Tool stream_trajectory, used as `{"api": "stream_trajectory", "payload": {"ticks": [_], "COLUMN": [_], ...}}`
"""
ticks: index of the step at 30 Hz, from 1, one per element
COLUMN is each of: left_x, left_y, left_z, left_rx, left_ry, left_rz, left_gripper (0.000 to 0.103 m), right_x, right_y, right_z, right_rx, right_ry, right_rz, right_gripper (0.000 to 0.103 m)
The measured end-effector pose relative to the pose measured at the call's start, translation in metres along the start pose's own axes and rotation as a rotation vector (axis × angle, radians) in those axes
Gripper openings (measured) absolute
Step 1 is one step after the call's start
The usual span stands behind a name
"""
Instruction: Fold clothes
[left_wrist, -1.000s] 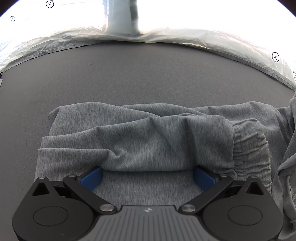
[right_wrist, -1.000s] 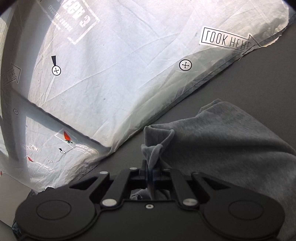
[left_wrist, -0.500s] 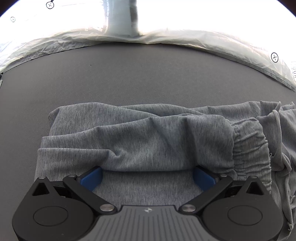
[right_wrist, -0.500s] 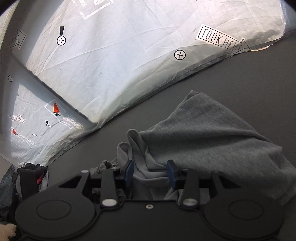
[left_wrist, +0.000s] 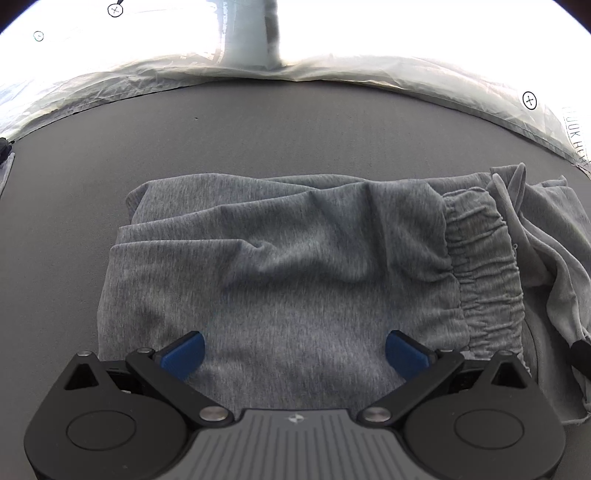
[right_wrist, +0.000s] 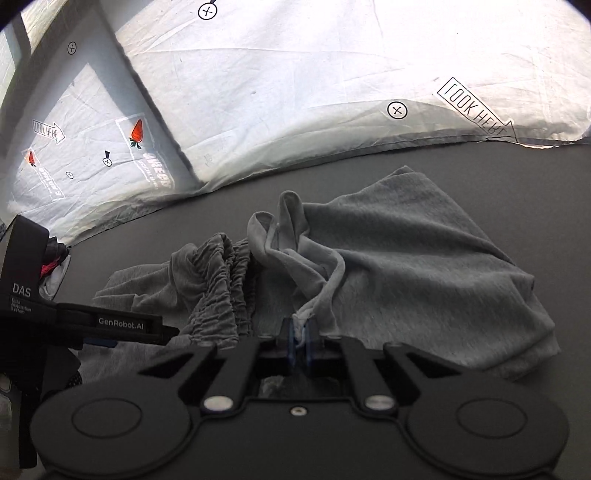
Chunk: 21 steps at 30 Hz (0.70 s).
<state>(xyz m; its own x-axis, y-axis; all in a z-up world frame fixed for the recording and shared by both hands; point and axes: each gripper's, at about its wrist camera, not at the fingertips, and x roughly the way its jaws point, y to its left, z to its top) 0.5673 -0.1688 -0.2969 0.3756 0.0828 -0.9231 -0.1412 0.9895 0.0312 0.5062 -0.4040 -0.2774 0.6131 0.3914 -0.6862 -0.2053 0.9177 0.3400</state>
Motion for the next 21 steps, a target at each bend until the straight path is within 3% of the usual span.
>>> {"api": "stream_trajectory", "payload": {"ticks": [5,10,13,17,21], "left_x": [-0.003,-0.003,-0.001,0.001,0.004], "left_y": [0.005,0.007,0.005,0.006,0.007], "left_z": [-0.017,-0.020,-0.019,-0.019,-0.019], "left_rx": [0.019,0.020,0.022,0.022,0.018], "left_ry": [0.018,0.021,0.025,0.026,0.029], "left_rz": [0.007,0.006,0.010,0.012,0.009], "left_gripper": [0.103,0.103,0.103,0.103,0.103], "right_x": [0.001,-0.021,-0.009,0.024,0.029], "right_y": [0.004,-0.021,-0.033,-0.033,-0.016], "right_z": [-0.014,-0.003,0.000,-0.008,-0.016], "right_rx": [-0.033,0.217,0.308,0.281,0.210], "right_ry": [0.096,-0.078,-0.110,0.002,0.075], "right_rz": [0.019,0.159,0.105,0.002,0.101], "right_gripper": [0.012,0.016,0.014,0.011,0.011]}}
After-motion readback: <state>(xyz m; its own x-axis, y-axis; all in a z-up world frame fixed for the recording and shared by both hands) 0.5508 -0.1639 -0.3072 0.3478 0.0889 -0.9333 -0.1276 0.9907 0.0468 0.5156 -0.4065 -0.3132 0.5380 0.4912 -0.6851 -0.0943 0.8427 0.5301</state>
